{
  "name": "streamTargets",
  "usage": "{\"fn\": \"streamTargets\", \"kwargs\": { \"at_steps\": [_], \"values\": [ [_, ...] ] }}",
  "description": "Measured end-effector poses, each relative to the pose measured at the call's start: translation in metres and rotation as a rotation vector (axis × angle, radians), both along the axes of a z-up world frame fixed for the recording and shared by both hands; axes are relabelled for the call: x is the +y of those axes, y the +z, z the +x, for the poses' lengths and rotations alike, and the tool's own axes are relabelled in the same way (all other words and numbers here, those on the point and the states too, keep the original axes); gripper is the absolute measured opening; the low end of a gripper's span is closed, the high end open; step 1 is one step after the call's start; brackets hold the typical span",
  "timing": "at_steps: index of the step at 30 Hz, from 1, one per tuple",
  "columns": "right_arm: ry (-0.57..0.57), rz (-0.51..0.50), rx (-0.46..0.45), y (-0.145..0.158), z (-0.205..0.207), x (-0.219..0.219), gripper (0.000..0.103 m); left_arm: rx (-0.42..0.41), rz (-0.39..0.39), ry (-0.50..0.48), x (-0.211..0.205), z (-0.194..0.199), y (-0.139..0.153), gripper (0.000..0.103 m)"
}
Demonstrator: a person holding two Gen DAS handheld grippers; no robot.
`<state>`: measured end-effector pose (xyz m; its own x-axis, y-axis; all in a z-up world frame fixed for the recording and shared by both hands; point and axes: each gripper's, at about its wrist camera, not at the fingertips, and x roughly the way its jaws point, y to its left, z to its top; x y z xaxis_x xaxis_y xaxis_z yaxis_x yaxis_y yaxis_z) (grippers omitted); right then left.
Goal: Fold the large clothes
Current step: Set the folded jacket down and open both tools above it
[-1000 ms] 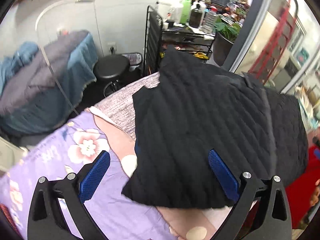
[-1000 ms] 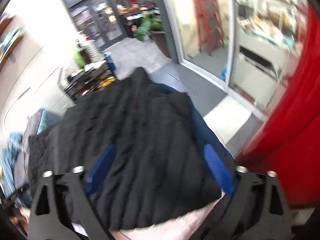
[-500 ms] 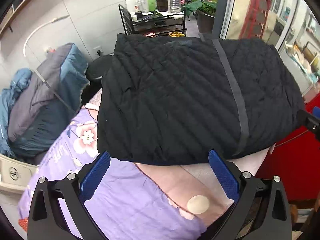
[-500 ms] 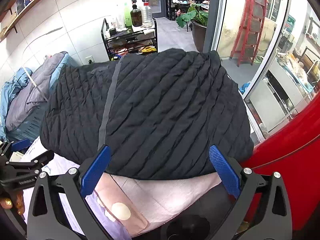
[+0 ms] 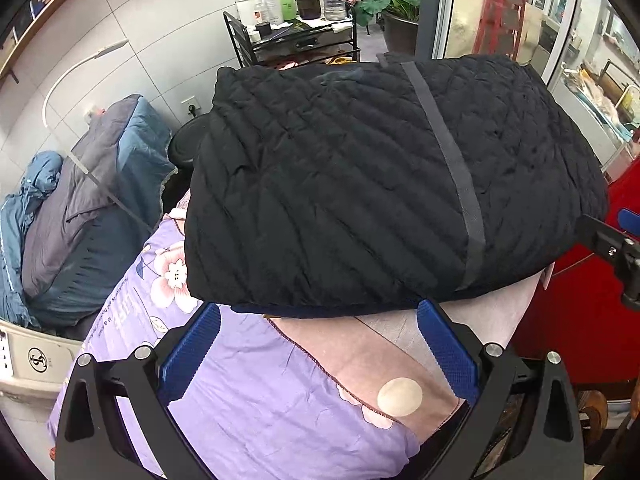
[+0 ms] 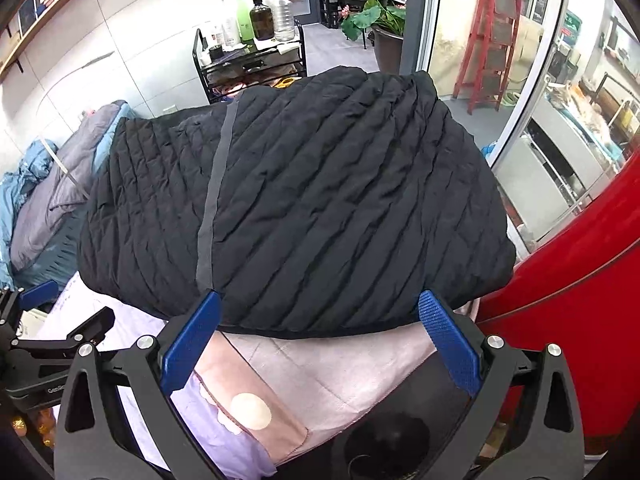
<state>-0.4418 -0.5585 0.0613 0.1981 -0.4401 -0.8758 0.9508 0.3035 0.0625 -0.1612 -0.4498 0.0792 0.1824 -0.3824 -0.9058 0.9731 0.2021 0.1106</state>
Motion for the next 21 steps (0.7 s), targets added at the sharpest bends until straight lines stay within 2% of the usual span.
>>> {"fn": "streamTargets", "kwargs": {
  "at_steps": [6, 21],
  "values": [
    [0.017, -0.008, 0.089, -0.004, 0.01, 0.006, 0.098, 0.007, 0.011, 0.009, 0.0, 0.002, -0.002, 0.097],
    [0.028, -0.017, 0.135, -0.006, 0.014, 0.01, 0.098, 0.014, 0.058, 0.02, -0.007, 0.001, -0.009, 0.097]
  ]
}}
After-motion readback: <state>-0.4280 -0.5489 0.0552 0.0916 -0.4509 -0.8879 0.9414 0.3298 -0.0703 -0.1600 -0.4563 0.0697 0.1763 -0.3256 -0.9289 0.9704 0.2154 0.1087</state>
